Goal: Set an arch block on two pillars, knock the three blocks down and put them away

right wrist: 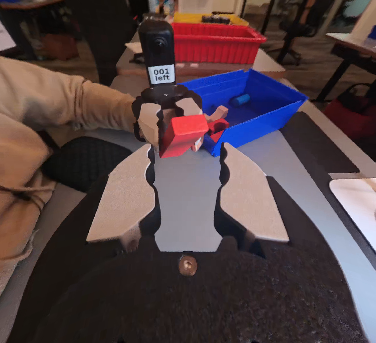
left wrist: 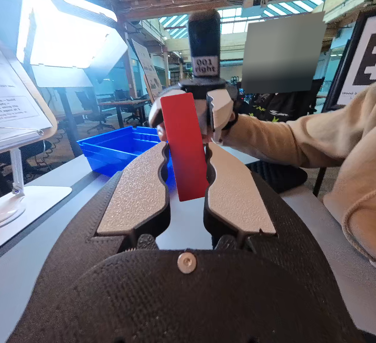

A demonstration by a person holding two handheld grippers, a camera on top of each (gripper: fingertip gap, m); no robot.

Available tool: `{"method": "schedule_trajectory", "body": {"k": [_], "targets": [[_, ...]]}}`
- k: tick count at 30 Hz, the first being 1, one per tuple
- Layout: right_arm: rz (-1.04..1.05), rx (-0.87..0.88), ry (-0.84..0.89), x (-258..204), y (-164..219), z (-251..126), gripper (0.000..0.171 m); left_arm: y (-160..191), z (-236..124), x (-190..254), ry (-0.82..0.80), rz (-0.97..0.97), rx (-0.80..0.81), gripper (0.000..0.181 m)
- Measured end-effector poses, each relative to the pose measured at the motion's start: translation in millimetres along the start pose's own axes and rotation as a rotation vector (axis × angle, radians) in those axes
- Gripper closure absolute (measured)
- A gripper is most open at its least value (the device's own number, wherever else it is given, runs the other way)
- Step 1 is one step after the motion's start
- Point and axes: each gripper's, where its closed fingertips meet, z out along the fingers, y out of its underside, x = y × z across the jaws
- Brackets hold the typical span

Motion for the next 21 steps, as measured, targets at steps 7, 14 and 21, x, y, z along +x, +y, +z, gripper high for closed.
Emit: {"method": "schedule_trajectory", "body": {"k": [7,14,21], "targets": [[-0.056,-0.22,-0.173,-8,23,15,0.133,36,-3,6,0.017,-0.012,-0.067,0.148],[-0.092,-0.322,-0.197,-14,45,16,0.138,65,1,9,0.028,-0.015,-0.162,0.149],[-0.107,-0.365,-0.125,8,60,-7,0.138,74,-1,0,-0.028,-0.004,-0.228,0.127]]}}
